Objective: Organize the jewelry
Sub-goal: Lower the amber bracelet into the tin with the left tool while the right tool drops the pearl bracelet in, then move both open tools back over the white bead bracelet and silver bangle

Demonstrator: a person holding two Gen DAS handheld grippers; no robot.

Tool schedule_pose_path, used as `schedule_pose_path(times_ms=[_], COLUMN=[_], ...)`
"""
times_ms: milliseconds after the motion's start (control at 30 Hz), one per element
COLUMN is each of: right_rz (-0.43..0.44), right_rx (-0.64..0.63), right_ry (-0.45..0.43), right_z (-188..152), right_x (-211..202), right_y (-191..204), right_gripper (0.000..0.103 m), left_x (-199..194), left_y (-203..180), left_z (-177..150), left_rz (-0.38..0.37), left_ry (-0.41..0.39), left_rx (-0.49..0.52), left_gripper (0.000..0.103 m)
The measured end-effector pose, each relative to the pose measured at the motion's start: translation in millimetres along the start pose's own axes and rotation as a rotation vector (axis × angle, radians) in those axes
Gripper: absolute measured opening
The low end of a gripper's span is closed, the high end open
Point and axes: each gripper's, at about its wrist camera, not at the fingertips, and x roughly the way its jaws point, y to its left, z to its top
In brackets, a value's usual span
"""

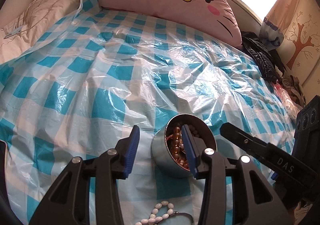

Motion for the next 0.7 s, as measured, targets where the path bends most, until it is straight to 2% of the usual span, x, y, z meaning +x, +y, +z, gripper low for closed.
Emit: schedule_pose_path(times_ms=[133, 267, 533, 700], right_rz=[-0.025, -0.055, -0.122, -0.202], right_rx=[0.002, -0.037, -0.253, -0.382], right_ry=[0.013, 0.079, 0.291, 0.338], right_z=[-5, -20, -82, -106], right_x=[-13, -16, 2, 14], right_y=[-2, 5, 37, 51], right_gripper=[0.034, 0.034, 0.034, 0.033], left_x=[-7, -8, -22, -30], left_y=[1, 3, 1, -8], left_z=[-6, -20, -62, -84], left_rz=[0.024, 0.043, 0.093, 0.14], left_ry=[0.016, 0.079, 0.162, 0.169], left_rx=[0.035, 0.087, 0.238, 0.346], left_gripper=[0.049, 0.05, 0.05, 0.05])
